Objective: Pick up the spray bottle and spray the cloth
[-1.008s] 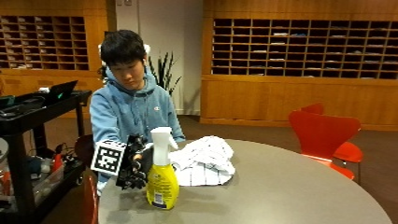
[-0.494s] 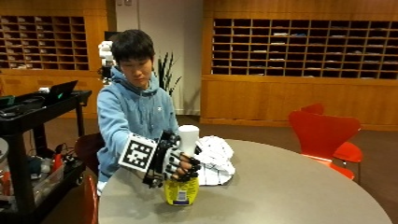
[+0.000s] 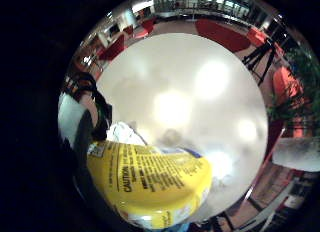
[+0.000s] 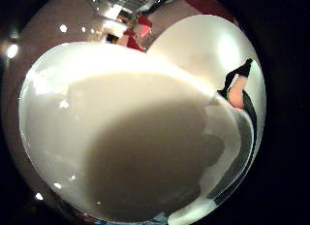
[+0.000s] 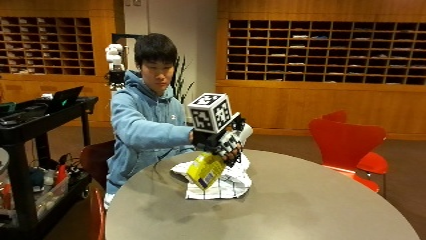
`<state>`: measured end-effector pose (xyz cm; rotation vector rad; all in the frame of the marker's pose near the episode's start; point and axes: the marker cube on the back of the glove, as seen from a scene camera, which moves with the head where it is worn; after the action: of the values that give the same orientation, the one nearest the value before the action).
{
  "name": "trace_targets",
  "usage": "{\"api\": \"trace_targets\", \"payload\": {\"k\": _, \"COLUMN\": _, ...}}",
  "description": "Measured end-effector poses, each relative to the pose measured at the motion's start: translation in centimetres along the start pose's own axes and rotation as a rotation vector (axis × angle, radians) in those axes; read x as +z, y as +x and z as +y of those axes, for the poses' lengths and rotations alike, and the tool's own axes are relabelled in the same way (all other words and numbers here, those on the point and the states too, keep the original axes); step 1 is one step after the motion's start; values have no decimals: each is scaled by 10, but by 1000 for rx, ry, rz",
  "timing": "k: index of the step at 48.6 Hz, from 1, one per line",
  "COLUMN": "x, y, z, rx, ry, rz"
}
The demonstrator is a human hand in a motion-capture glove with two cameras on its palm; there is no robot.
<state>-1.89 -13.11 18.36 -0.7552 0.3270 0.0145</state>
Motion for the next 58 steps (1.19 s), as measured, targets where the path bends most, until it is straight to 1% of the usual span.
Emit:
{"api": "trace_targets", "payload": {"k": 8, "x": -1, "y": -46, "z": -6, "rx": -96, "ry": -120, "rz": 356}}
{"api": "trace_targets", "payload": {"k": 14, "x": 11, "y": -74, "z": -1, "rx": -138, "ry": -199, "rz": 528}}
{"api": "trace_targets", "payload": {"k": 22, "x": 31, "y": -100, "z": 11, "rx": -156, "ry": -261, "rz": 668}}
{"api": "trace_targets", "payload": {"k": 27, "x": 41, "y": -105, "z": 14, "rx": -144, "ry": -284, "rz": 703}}
{"api": "trace_targets", "payload": {"k": 31, "x": 43, "y": -107, "z": 16, "rx": -174, "ry": -296, "rz": 714}}
{"api": "trace_targets", "payload": {"k": 36, "x": 38, "y": -114, "z": 14, "rx": -165, "ry": -266, "rz": 659}}
{"api": "trace_targets", "payload": {"k": 43, "x": 21, "y": -140, "z": 13, "rx": -190, "ry": -194, "rz": 470}}
{"api": "trace_targets", "payload": {"k": 51, "x": 0, "y": -186, "z": 11, "rx": -221, "ry": -82, "rz": 144}}
{"api": "trace_targets", "payload": {"k": 58, "x": -1, "y": -237, "z": 14, "rx": -285, "ry": 1, "rz": -181}}
